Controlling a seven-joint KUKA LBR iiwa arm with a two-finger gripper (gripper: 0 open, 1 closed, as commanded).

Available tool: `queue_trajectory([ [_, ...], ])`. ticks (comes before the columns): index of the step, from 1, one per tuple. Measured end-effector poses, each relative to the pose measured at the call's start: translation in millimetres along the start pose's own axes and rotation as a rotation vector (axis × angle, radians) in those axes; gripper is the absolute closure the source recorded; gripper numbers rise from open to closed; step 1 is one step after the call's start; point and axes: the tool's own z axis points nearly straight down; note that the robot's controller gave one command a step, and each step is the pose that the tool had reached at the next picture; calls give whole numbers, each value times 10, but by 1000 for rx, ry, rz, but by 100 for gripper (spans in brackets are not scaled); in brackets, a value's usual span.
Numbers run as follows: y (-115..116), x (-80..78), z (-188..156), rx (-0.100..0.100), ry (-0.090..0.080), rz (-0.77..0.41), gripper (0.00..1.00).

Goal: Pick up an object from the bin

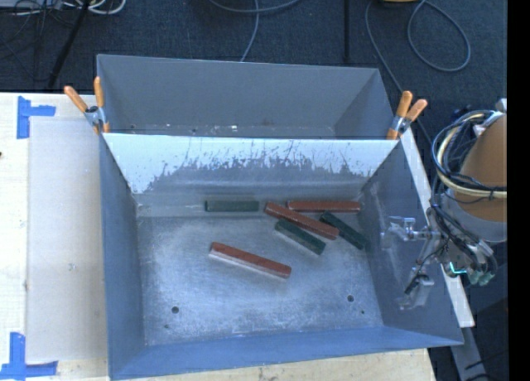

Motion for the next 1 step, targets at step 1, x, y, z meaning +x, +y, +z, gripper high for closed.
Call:
queue_trajectory([
  [1,-84,-636,657,0,-7,107,0],
])
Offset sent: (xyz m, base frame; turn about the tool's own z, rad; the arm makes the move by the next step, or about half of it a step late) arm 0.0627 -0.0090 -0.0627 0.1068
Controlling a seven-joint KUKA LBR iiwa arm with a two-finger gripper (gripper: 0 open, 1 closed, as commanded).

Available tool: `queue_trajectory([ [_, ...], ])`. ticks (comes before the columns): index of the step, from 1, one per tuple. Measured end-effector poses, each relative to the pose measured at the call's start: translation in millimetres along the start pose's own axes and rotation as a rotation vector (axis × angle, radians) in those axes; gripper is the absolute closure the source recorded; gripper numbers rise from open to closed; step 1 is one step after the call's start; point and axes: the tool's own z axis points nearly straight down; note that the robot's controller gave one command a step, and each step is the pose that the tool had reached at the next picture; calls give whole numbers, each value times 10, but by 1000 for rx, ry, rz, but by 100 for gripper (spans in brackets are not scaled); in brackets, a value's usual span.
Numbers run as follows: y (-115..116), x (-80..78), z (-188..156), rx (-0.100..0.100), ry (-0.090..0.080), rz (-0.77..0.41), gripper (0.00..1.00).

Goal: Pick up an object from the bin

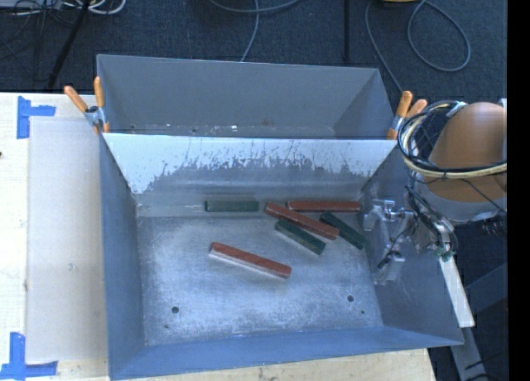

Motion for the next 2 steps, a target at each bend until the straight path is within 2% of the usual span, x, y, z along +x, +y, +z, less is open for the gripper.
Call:
queue_trajectory([
  [1,432,-562,854,-1,-5,36,0],
  [2,425,-576,782,0,-9,35,100],
])
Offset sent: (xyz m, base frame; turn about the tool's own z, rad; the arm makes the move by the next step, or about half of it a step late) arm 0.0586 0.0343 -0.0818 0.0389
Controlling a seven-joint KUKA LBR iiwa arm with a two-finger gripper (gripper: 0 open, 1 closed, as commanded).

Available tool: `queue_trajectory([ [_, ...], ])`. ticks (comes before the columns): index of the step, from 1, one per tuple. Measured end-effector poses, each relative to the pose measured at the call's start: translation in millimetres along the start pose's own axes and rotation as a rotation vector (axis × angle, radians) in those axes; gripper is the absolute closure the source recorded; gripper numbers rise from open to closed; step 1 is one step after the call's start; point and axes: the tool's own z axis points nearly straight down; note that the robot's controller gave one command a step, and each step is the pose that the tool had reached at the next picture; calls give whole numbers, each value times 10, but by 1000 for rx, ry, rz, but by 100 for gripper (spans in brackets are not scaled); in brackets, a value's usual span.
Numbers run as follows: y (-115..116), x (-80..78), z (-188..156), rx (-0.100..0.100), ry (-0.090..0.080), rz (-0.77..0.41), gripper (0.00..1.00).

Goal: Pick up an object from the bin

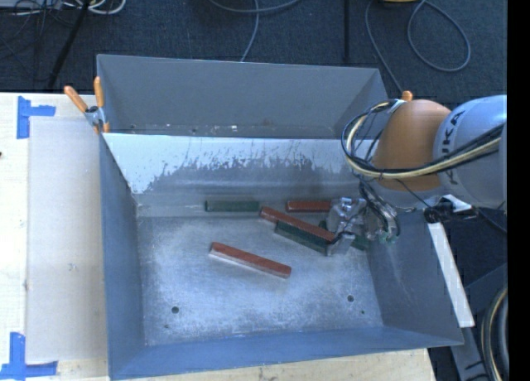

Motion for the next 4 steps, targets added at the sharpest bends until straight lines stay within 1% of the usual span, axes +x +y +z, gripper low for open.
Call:
queue_trajectory([
  [1,85,-223,-1623,1,-3,38,100],
  [2,521,257,-976,0,15,-45,100],
  [3,506,232,-1007,2,8,-45,0],
  [4,546,-68,-180,1,13,5,0],
])
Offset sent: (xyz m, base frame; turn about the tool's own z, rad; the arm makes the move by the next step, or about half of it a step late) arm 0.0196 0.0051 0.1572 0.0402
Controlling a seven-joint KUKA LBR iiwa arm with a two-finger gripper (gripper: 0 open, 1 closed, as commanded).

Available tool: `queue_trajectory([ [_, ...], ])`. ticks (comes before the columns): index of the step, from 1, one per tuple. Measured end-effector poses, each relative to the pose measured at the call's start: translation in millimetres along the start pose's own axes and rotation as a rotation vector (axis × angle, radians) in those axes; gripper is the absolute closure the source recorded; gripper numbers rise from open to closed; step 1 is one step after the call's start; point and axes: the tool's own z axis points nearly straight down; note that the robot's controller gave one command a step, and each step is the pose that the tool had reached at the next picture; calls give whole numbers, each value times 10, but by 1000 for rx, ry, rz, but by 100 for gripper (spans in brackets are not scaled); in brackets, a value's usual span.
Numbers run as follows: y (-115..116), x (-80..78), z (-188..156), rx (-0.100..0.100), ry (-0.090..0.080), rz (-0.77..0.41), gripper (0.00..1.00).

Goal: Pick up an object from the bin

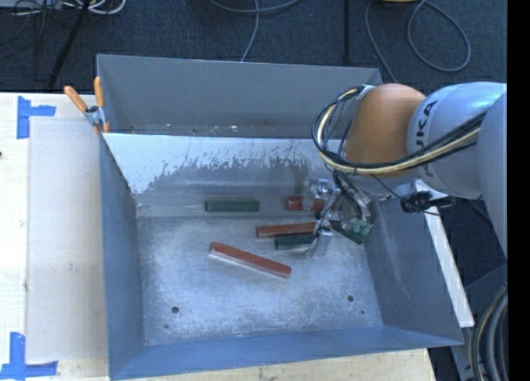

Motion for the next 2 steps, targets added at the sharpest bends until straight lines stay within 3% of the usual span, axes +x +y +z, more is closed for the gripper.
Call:
queue_trajectory([
  [1,11,-56,227,0,-3,96,0],
  [2,14,-92,182,0,-16,93,100],
])
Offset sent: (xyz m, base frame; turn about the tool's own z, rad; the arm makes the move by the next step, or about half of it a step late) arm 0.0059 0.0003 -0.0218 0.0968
